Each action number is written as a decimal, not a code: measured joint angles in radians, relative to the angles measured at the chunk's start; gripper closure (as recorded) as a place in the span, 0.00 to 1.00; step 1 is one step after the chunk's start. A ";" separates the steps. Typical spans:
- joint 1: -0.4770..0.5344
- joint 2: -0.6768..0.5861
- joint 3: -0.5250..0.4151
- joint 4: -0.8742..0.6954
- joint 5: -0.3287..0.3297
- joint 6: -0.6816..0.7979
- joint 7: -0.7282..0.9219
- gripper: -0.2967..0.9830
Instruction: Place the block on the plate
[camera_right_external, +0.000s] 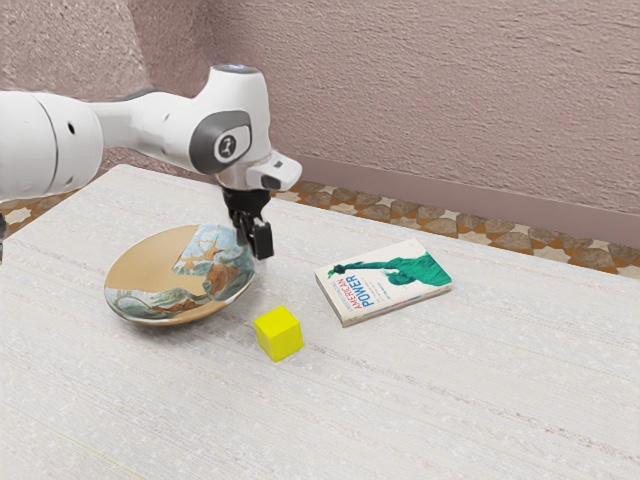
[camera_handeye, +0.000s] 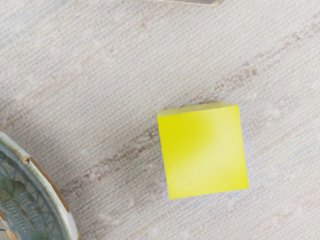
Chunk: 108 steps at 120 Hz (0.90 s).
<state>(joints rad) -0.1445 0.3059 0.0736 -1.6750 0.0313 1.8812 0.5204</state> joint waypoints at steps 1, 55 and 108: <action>0.000 0.004 0.000 0.000 -0.002 0.004 0.000 0.23; -0.075 0.085 0.011 -0.004 -0.049 0.110 0.004 0.23; -0.066 0.043 0.017 -0.212 -0.096 0.266 0.042 0.23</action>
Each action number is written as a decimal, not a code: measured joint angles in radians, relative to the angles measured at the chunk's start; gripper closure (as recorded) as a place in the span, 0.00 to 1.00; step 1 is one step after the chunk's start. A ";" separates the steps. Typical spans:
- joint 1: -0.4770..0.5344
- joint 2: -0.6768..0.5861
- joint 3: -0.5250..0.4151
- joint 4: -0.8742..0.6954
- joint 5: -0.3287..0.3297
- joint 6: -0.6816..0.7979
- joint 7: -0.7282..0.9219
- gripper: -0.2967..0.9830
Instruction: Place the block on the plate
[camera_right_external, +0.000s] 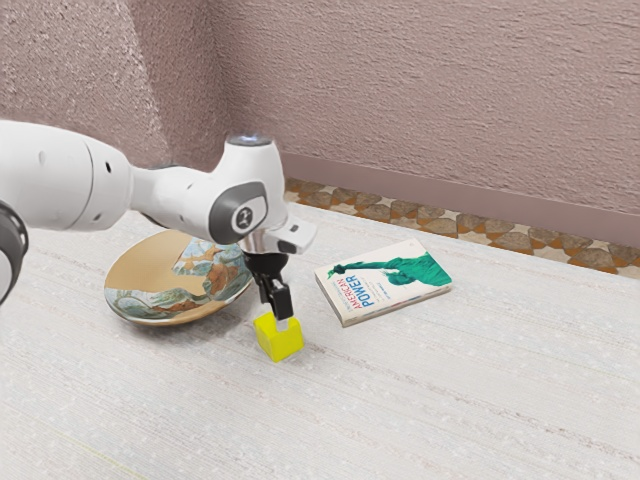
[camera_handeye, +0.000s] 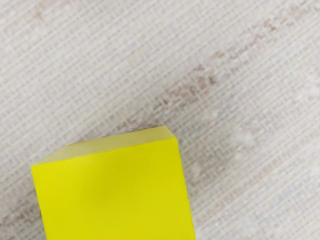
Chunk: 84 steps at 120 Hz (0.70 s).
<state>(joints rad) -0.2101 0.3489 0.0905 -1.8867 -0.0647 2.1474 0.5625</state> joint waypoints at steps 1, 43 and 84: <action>0.000 0.000 0.000 -0.002 0.000 0.003 0.001 0.23; 0.027 -0.001 0.000 -0.023 -0.016 0.065 0.031 0.23; 0.022 0.059 0.000 -0.021 -0.034 0.090 0.050 0.23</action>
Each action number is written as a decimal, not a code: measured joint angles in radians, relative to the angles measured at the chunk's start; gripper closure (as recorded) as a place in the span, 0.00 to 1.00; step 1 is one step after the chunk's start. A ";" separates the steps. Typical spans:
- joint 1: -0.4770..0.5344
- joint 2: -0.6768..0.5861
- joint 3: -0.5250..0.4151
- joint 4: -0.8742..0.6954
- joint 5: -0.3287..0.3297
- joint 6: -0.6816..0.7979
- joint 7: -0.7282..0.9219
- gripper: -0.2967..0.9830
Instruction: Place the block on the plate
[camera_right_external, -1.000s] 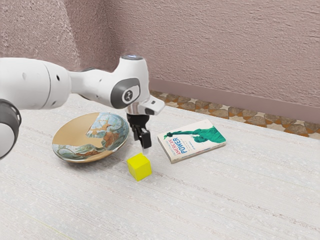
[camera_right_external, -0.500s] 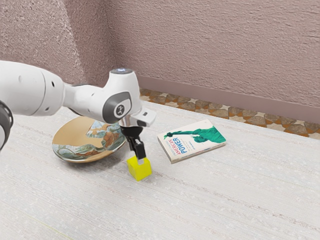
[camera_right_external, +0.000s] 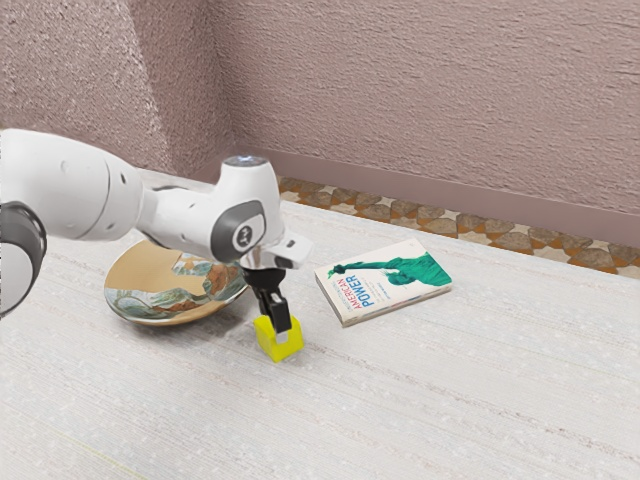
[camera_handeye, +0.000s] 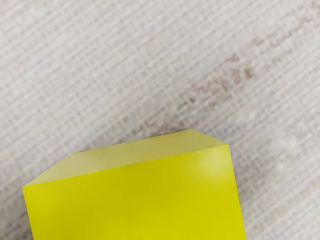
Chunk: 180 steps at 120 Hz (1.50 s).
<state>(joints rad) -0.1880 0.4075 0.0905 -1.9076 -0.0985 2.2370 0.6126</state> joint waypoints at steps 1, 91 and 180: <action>0.000 0.001 0.000 0.000 -0.001 0.001 0.000 0.23; -0.006 0.040 0.000 0.001 -0.023 0.033 0.014 0.43; -0.011 -0.168 0.153 0.008 -0.004 -0.071 0.033 0.46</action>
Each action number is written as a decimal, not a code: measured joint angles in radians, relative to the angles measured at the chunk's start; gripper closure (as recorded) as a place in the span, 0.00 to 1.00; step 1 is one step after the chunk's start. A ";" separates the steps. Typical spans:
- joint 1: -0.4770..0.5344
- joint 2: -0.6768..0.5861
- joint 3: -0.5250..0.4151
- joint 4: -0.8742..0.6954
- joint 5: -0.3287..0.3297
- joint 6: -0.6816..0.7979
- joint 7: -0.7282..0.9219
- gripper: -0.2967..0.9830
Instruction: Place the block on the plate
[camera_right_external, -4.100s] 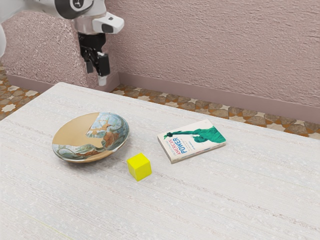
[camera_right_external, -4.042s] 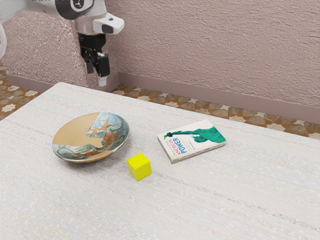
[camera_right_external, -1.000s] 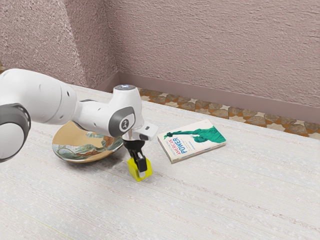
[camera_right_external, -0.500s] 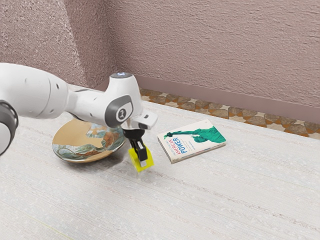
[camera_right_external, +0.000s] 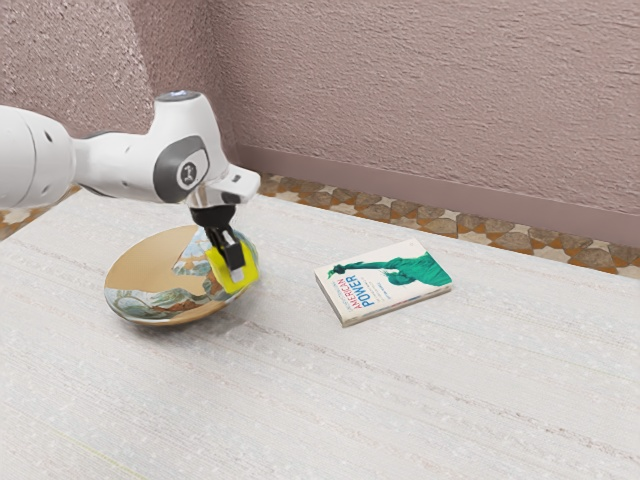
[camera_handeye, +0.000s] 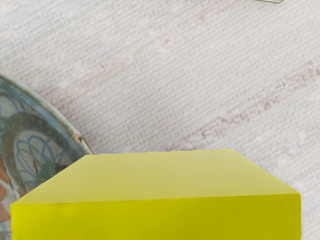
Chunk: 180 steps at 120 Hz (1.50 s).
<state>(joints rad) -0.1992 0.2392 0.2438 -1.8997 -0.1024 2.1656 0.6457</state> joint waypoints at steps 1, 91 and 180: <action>-0.001 -0.001 0.005 0.000 0.000 -0.002 0.001 0.46; 0.009 0.068 0.251 0.001 -0.080 -0.045 0.183 0.46; -0.034 0.040 0.178 0.060 -0.080 -0.084 0.268 0.24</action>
<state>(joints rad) -0.2334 0.2791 0.4219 -1.8393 -0.1827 2.0816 0.9137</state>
